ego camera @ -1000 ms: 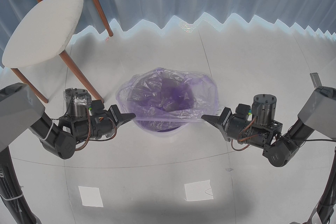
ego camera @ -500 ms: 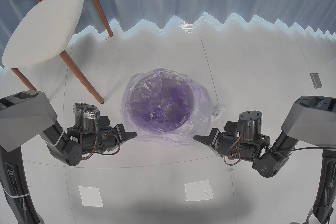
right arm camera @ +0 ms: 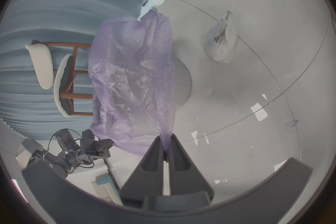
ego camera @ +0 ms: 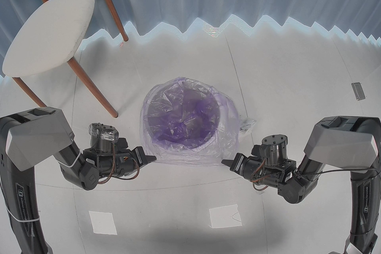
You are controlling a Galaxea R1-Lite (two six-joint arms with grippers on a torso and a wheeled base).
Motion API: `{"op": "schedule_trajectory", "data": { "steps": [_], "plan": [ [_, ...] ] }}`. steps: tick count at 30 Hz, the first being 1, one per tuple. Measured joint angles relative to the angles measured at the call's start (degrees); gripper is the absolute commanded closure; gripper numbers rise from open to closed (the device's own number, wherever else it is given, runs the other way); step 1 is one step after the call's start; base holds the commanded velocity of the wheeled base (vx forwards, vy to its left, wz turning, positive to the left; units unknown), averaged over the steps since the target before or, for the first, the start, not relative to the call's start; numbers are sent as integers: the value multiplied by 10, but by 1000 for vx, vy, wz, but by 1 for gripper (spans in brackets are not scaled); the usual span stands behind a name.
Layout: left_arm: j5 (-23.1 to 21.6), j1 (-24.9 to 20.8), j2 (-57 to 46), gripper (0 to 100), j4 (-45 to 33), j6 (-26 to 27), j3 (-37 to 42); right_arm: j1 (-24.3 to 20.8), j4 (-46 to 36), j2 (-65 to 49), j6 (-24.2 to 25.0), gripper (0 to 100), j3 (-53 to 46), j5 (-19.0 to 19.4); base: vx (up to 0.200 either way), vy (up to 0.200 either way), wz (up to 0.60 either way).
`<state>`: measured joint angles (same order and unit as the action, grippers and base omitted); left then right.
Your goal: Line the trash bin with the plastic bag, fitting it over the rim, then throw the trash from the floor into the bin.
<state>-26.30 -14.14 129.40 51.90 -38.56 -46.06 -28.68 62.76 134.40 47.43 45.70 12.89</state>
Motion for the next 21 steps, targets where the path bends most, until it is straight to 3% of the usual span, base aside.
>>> {"op": "schedule_trajectory", "data": {
  "steps": [5, 11, 21],
  "plan": [
    [9, 2, 14, 100, -2, 0, -13, 7, 0, 14, -1, 100, 13, -5, 0, 0, 0],
    [29, 5, 33, 100, -3, 0, -34, 12, 1, 35, -1, 100, 42, -47, 0, 0, 0],
    [47, 18, 62, 100, 0, -3, -69, 26, 1, 53, 1, 100, 74, -63, 0, 0, 0]
  ]
}}
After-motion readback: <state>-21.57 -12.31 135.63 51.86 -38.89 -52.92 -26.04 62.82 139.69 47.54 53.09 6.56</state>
